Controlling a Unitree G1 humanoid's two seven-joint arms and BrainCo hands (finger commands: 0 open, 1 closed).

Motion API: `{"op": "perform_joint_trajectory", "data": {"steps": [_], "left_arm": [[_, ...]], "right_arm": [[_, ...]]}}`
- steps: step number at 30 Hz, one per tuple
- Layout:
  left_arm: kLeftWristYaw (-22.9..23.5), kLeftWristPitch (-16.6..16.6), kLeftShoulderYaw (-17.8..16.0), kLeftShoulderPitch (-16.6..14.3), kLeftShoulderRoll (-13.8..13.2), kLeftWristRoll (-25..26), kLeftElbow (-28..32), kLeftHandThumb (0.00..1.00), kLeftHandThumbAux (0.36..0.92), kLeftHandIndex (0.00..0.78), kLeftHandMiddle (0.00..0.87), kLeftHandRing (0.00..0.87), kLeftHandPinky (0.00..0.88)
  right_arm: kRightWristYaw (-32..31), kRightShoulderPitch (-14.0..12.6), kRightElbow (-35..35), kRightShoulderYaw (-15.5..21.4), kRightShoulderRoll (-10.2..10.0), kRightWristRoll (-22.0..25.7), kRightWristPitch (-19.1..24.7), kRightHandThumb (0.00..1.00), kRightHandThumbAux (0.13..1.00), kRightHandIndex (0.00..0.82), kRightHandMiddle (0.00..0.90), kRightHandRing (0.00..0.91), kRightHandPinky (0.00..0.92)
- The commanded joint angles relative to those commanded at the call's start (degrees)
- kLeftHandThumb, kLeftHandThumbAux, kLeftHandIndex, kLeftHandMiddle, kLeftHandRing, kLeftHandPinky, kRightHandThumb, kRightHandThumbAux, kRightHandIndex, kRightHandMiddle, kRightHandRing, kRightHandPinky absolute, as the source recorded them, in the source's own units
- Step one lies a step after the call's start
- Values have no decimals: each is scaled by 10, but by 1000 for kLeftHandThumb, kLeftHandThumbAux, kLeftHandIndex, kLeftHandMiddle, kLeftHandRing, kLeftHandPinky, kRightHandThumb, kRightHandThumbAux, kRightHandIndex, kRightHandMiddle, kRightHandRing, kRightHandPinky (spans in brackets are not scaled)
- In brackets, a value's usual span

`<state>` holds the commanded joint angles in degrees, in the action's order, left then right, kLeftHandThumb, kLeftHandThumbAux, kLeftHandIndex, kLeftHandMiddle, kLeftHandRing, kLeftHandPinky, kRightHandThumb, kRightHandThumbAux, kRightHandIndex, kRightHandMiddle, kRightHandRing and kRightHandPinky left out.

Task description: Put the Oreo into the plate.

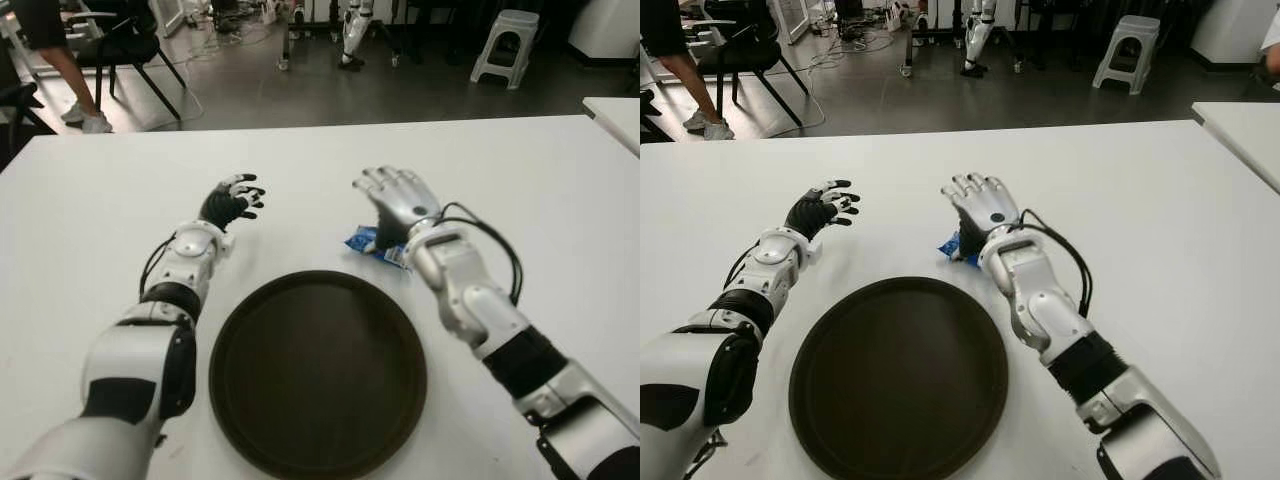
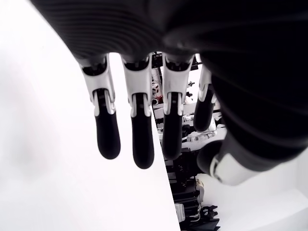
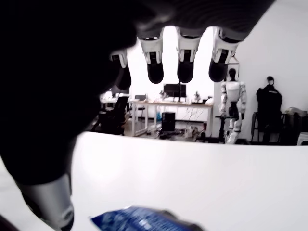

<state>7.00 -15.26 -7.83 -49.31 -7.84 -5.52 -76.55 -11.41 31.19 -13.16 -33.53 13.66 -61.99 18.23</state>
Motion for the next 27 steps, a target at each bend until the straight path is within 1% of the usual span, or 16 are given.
{"op": "perform_joint_trajectory", "data": {"steps": [2,6,11,16,19,23,27], "left_arm": [[0,0,1,0,0,-1,0,108,676,211,332,347,392],[-2,-1,3,0,0,-2,1,107,693,216,332,343,382],[-5,-2,7,0,0,-6,1,82,699,215,326,333,363],[-4,-1,6,0,0,-5,1,80,701,207,320,330,363],[-2,-2,6,0,1,-4,1,89,690,214,328,333,363],[1,-3,4,0,1,-2,1,79,680,223,332,334,358],[2,-1,3,-1,1,-1,1,72,685,222,334,340,363]], "right_arm": [[2,2,-16,-5,-7,0,2,0,752,27,38,24,40],[4,3,-30,-10,-13,2,1,0,752,28,42,23,43],[16,5,-54,-15,-20,5,-5,0,753,26,42,25,45],[23,7,-65,-19,-23,6,-9,0,758,23,40,26,46],[28,7,-70,-22,-24,6,-12,0,765,25,36,19,43],[52,-2,-71,-27,-27,4,-18,0,776,27,31,8,35],[59,-6,-65,-30,-27,3,-20,0,777,21,27,1,28]]}}
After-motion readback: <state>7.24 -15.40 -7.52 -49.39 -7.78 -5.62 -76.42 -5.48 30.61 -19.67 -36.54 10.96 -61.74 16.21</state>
